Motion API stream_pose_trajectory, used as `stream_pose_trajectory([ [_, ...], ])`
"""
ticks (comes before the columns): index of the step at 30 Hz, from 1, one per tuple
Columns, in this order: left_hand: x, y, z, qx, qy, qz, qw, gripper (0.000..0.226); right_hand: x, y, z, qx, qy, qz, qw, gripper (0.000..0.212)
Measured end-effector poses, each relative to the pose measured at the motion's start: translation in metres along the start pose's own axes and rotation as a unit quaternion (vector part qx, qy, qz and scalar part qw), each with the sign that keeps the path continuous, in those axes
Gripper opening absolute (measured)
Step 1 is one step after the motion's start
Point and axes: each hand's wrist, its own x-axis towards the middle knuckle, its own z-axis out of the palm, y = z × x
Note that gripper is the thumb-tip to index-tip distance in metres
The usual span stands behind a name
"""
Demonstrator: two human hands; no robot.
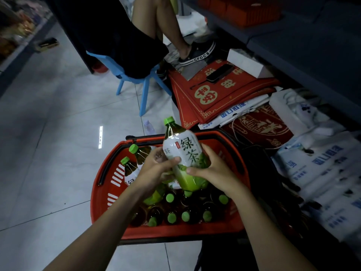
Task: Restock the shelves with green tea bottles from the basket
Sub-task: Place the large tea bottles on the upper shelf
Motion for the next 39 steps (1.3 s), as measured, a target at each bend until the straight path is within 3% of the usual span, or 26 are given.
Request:
stream_pose_trajectory([
  [11, -0.028, 0.060, 0.022, 0.036, -0.007, 0.104, 0.994, 0.070, -0.042, -0.039, -0.008, 0.011, 0.107, -0.096, 0.990, 0.081],
  [21, -0.047, 0.150, 0.085, -0.011, -0.113, 0.217, 0.969, 0.061, -0.094, -0.135, -0.065, -0.033, 0.244, -0.183, 0.952, 0.069],
  [27, -0.080, 0.229, 0.161, -0.005, -0.198, 0.336, 0.921, 0.080, -0.164, -0.209, -0.115, -0.091, 0.370, -0.240, 0.893, 0.067],
  [35, -0.139, 0.327, 0.277, -0.050, -0.352, 0.455, 0.817, 0.065, -0.268, -0.285, -0.187, -0.165, 0.524, -0.308, 0.777, 0.074],
  [39, -0.164, 0.364, 0.338, -0.070, -0.418, 0.468, 0.775, 0.060, -0.301, -0.311, -0.225, -0.218, 0.599, -0.309, 0.706, 0.078],
])
